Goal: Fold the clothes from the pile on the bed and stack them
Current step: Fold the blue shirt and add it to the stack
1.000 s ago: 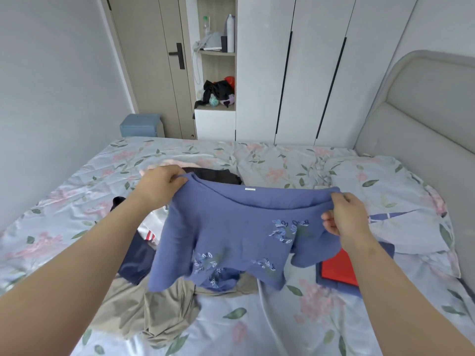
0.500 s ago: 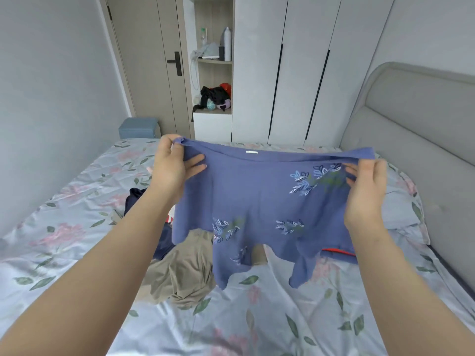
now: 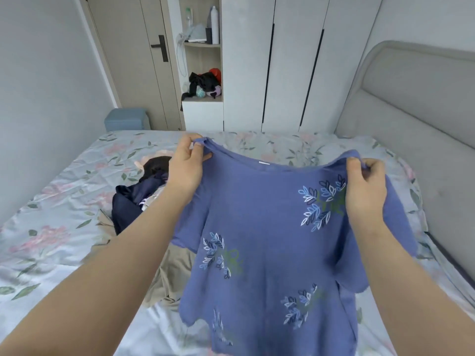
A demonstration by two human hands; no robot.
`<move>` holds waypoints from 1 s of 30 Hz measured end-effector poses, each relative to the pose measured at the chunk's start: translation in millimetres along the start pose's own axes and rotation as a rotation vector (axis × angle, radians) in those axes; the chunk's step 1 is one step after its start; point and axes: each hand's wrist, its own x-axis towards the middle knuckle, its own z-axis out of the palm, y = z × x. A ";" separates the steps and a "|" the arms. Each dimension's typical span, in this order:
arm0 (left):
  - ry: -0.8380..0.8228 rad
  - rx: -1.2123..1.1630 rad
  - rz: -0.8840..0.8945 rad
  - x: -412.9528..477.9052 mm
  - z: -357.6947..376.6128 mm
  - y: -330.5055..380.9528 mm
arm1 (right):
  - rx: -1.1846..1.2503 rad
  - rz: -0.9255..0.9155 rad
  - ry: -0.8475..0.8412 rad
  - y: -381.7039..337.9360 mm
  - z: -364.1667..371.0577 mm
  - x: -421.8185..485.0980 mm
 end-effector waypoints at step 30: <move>-0.446 0.829 -0.629 128.4 170.1 -433.5 | -0.403 0.436 -0.485 425.4 208.9 140.8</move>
